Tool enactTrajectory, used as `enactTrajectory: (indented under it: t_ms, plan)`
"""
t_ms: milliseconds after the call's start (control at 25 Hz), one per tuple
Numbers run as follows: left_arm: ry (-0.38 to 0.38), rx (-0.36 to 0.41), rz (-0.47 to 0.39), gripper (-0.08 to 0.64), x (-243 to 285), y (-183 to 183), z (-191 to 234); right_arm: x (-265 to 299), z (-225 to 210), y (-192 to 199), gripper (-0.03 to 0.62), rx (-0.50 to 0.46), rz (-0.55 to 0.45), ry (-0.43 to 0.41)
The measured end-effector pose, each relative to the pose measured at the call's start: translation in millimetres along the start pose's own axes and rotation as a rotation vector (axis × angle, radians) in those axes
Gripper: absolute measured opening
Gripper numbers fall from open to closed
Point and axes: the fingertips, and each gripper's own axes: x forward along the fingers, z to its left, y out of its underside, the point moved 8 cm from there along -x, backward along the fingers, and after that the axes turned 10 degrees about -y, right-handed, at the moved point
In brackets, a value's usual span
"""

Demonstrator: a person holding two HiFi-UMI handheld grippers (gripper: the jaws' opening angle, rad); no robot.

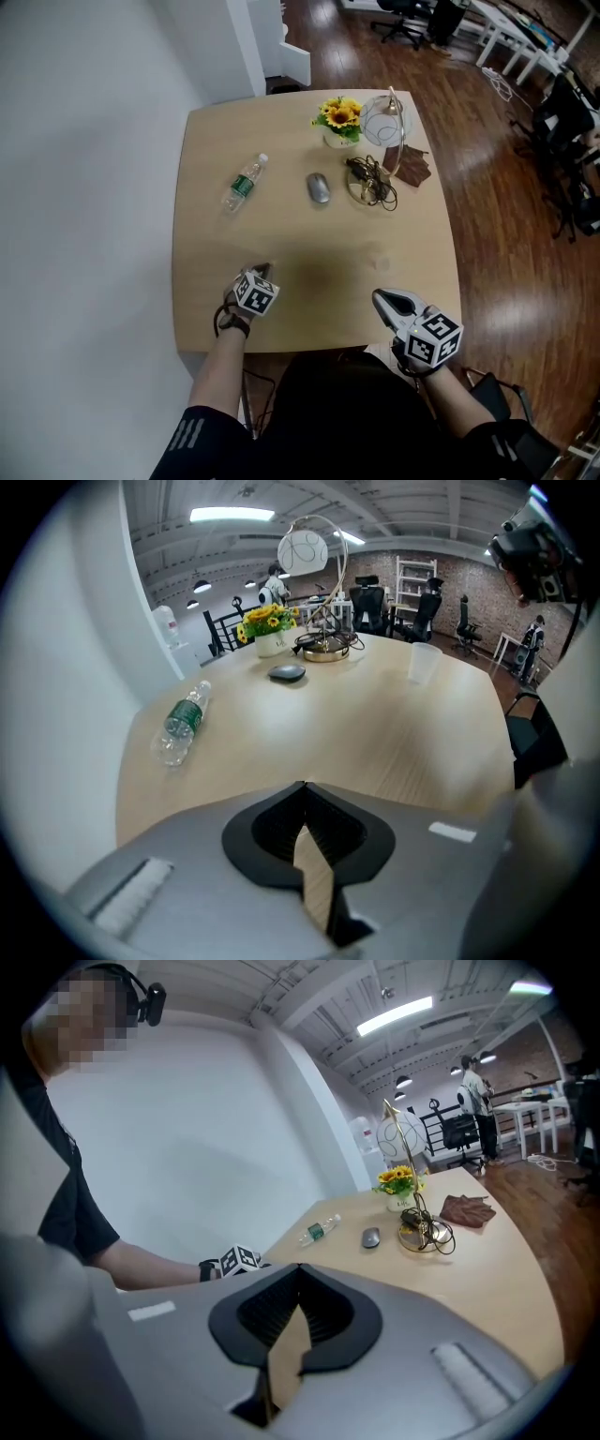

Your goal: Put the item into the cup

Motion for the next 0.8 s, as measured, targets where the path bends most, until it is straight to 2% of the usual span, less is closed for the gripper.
enactTrajectory:
  t_ms: [240, 440, 600, 800]
  plan:
    - [-0.003, 0.005, -0.179, -0.005, -32, -67, -8, -15, -7, -3, 0.008, 0.005, -0.042, 0.012]
    - [0.077, -0.045, -0.322, -0.005, -45, -134, -39, -34, -15, 0, 0.008, 0.014, -0.069, 0.03]
    - [0.147, 0.017, -0.394, -0.005, -45, -182, -81, -55, -24, 10, 0.008, 0.042, -0.083, 0.056]
    - [0.249, 0.07, -0.428, -0.005, -39, -227, -142, -83, -38, 25, 0.008, 0.077, -0.094, 0.087]
